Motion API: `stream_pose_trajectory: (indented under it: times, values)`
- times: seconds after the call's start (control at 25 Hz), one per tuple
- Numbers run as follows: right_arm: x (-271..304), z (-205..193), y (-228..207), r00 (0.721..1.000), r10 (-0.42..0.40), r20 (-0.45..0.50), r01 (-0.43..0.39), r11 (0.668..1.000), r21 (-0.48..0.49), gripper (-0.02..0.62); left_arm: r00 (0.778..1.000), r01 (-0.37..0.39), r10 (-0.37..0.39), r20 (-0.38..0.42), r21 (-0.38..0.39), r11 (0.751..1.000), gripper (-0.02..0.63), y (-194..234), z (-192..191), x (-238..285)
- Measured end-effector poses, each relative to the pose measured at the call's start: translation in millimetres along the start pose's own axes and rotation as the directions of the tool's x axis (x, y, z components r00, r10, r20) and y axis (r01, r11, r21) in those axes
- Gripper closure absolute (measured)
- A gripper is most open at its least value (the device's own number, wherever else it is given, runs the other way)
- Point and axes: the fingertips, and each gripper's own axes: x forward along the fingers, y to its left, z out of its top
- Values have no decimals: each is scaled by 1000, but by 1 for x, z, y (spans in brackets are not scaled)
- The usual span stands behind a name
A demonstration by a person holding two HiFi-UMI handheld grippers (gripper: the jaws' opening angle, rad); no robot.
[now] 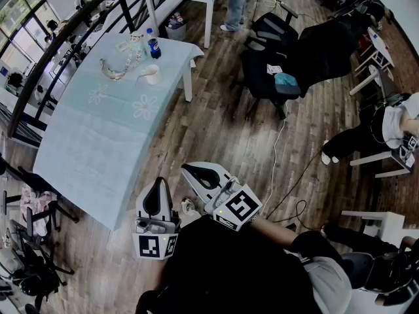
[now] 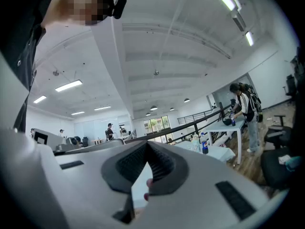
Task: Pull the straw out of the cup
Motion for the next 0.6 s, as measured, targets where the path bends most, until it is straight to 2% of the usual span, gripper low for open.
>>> stream_pose_trajectory:
  times: [0.6]
  values:
    - [-7, 3, -19, 1000, 0, 7, 0, 1000, -4, 588, 1000, 18, -18, -3, 13, 1000, 592, -13, -6, 20]
